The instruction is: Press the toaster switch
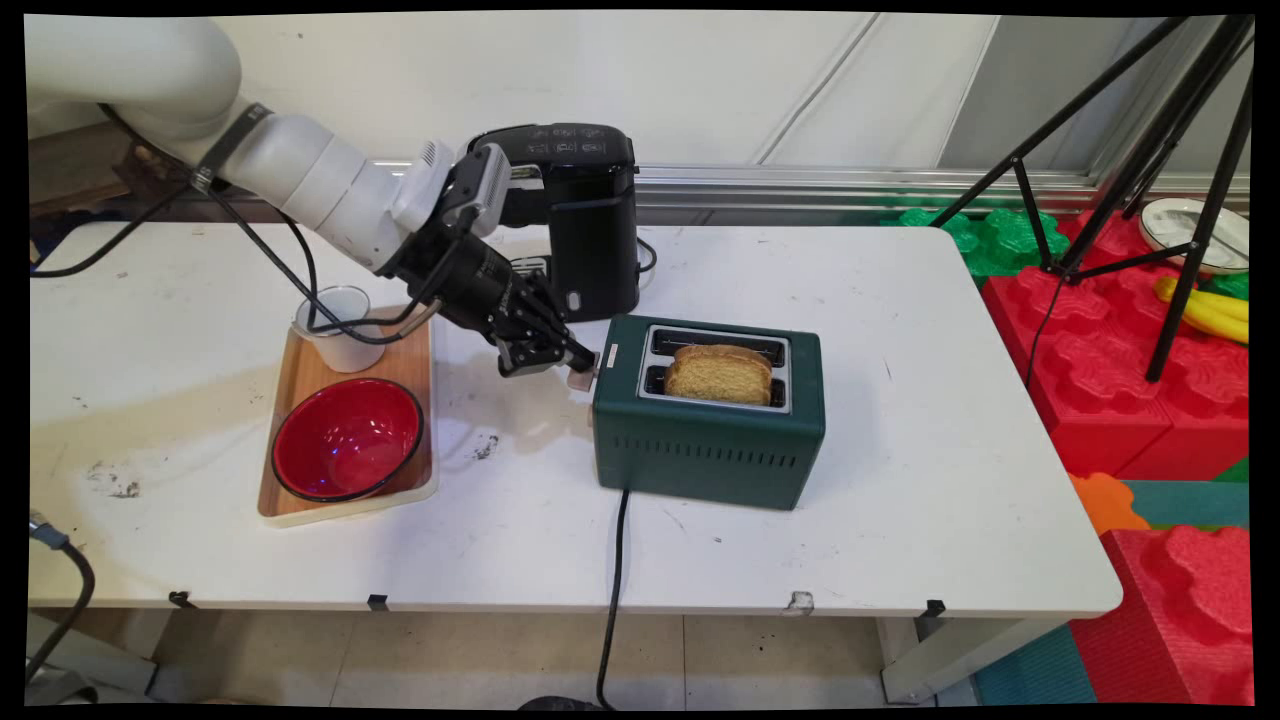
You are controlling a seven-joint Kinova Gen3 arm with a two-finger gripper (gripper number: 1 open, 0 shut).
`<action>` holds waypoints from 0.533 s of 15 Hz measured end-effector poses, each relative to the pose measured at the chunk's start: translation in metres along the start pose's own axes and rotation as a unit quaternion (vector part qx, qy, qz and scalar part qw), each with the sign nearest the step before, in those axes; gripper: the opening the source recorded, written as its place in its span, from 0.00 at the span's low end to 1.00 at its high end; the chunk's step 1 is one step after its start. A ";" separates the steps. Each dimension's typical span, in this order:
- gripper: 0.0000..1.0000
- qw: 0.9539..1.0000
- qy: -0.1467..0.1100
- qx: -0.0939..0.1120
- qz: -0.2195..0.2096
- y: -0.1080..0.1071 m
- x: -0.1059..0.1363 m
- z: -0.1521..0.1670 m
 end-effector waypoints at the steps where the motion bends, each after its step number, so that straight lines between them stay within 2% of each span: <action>1: 0.00 1.000 -0.001 0.000 0.000 0.000 -0.001 0.001; 8: 0.00 1.000 -0.007 -0.003 0.001 0.001 -0.008 0.011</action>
